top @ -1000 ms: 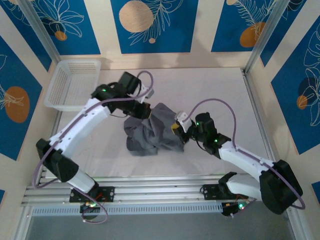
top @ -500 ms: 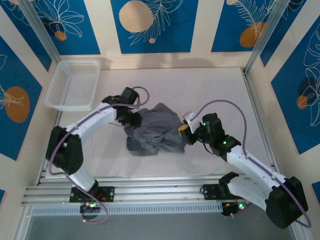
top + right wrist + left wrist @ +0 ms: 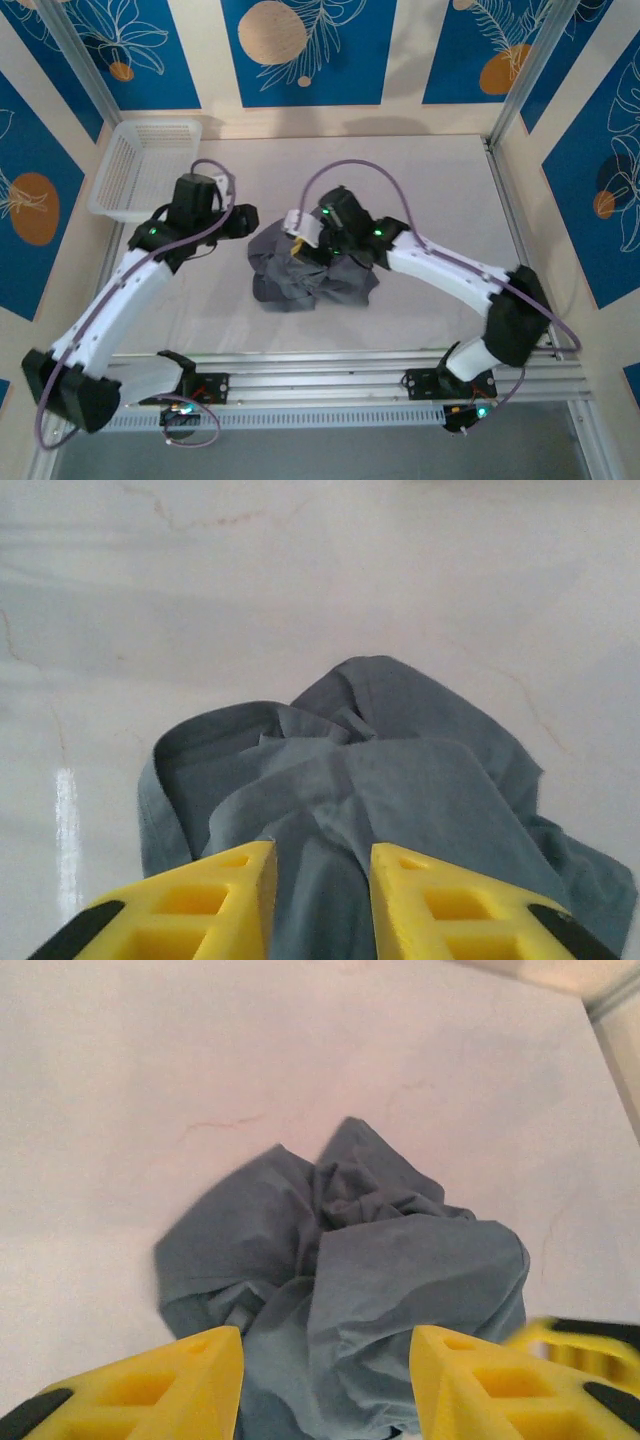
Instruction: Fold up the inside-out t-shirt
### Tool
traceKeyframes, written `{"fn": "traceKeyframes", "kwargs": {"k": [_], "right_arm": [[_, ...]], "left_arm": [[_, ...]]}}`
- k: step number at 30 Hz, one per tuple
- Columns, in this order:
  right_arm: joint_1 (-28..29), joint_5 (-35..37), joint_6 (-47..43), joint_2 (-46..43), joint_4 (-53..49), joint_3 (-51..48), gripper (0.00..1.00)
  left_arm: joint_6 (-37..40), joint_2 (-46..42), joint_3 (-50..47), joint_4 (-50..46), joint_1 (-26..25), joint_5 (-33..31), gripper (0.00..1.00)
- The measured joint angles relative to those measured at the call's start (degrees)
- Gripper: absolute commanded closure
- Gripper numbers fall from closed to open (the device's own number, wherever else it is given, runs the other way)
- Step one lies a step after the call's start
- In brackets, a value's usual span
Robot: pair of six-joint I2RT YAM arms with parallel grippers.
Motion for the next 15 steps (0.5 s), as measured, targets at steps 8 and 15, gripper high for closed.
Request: {"fn": "traceKeyframes", "kwargs": {"k": [8,15], "right_arm": [[1.6,2.1,-6.4,15.1,-4.7,8.0,0.37],[1.8,3.1,-8.2,18.9,-5.5,10.0,0.34]], "left_arm": [[-1.5,-8.6,-3.9,-2.0,0.0,-7.2,0.46],[-1.5,-7.5,-5.4,-3.1,0.0,-7.8,0.46]]}}
